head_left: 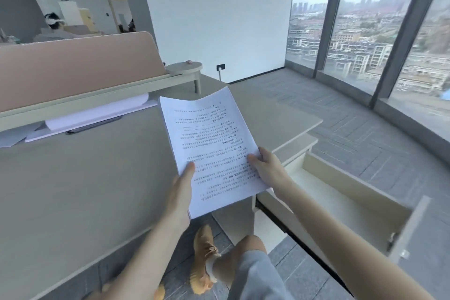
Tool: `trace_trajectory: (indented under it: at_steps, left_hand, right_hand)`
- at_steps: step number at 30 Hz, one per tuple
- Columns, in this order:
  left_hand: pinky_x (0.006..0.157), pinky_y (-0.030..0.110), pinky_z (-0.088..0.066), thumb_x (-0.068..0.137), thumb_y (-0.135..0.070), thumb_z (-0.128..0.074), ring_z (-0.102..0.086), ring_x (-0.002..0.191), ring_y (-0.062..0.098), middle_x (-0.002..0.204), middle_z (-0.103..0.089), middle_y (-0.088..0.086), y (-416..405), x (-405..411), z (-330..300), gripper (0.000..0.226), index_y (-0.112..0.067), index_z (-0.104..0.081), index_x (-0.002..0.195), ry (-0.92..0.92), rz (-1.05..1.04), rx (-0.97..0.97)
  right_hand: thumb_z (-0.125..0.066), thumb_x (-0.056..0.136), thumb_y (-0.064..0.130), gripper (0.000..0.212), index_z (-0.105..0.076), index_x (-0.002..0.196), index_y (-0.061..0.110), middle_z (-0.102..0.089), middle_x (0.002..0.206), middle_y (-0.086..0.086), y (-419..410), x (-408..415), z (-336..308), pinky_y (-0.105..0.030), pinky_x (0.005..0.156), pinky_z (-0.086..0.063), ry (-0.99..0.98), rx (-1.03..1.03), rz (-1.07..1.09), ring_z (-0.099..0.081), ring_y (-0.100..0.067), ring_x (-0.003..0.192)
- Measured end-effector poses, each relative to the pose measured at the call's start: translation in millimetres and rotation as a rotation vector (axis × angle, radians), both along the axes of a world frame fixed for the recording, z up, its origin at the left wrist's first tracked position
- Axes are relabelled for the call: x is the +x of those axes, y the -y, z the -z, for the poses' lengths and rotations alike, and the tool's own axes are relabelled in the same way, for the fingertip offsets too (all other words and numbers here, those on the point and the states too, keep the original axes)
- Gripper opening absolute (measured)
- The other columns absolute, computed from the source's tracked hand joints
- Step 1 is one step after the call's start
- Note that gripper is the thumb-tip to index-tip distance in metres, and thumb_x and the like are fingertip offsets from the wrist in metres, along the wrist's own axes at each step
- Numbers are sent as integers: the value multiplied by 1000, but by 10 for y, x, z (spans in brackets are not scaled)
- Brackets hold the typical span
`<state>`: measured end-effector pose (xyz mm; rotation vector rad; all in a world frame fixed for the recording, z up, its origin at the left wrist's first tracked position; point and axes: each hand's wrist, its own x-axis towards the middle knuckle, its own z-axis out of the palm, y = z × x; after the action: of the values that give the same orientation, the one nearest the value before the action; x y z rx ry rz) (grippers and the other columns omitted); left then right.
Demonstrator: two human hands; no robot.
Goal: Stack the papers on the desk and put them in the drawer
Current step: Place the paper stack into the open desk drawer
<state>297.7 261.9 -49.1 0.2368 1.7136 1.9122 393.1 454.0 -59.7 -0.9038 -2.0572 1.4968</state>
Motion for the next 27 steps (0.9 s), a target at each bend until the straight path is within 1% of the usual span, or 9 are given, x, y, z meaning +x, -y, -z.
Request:
trace_trajectory:
  at_steps: [2, 5, 9, 11, 13, 17, 21, 25, 27]
  left_hand:
    - [92, 48, -56, 97, -49, -49, -69, 108, 24, 122, -72, 1, -295, 280, 87, 41, -27, -61, 131, 11, 39, 15]
    - [85, 40, -55, 99, -46, -47, -67, 106, 15, 119, -69, -6, -692, 686, 215, 33, -32, -56, 128, -19, 71, 38]
    - [75, 33, -52, 102, -33, -44, -66, 95, 8, 109, -69, -9, -1132, 1104, 433, 16, -39, -58, 108, -102, 109, 19]
    - [70, 31, -50, 100, -27, -44, -65, 84, 12, 101, -69, 2, -1289, 1227, 537, 17, -29, -58, 92, -147, 124, -22]
    - [63, 27, -42, 98, -17, -45, -58, 75, 14, 88, -64, 3, -1402, 1300, 608, 16, -15, -56, 86, -194, 132, -55]
    - [71, 29, -46, 89, -10, -55, -67, 87, 16, 89, -72, -7, -1592, 1311, 781, 23, -25, -62, 103, -314, 230, -182]
    - [71, 20, -50, 88, -11, -63, -70, 88, 10, 98, -69, -3, -1723, 1325, 979, 73, -40, -29, 145, -436, 371, -278]
    - [62, 4, -44, 91, -12, -65, -61, 70, 1, 94, -71, 8, -1839, 1429, 1199, 41, -17, -59, 131, -610, 491, -408]
    - [71, 5, -48, 91, -18, -67, -64, 79, 0, 103, -72, 5, -1892, 1435, 1313, 35, -13, -65, 126, -688, 532, -465]
  right_hand:
    - [-56, 88, 38, 32, -53, 93, 6, -61, 89, -2, -267, 329, 74, -37, 75, -45, 13, -18, 39, -58, -23, 84]
    - [-59, 95, 27, 3, -58, 93, 25, -67, 93, 0, -630, 841, 153, -37, 78, -51, 30, -34, 81, -65, -19, 85]
    - [-60, 98, 19, 16, -68, 109, 26, -76, 98, 3, -1016, 1439, 254, -24, 68, -58, 60, -68, 135, -74, -10, 76]
    - [-61, 98, 19, 16, -69, 110, 26, -77, 94, 5, -1182, 1689, 334, -22, 59, -60, 84, -100, 155, -77, -7, 69]
    - [-64, 96, 21, 18, -70, 112, 24, -80, 99, 0, -1324, 1898, 421, -30, 65, -64, 119, -137, 168, -79, -15, 77]
    - [-67, 95, 21, 22, -71, 116, 21, -79, 105, -5, -1579, 2223, 576, -43, 80, -64, 149, -195, 212, -78, -27, 89]
    - [-69, 94, 21, 21, -72, 113, 14, -79, 106, -8, -1806, 2412, 693, -49, 89, -61, 222, -212, 208, -77, -30, 93]
    - [-68, 92, 17, 11, -74, 99, 12, -78, 100, -10, -2024, 2379, 822, -46, 85, -62, 357, -160, 215, -77, -29, 88]
    - [-67, 91, 16, 14, -73, 101, 10, -77, 101, -10, -2110, 2296, 895, -46, 85, -62, 434, -122, 196, -76, -30, 90]
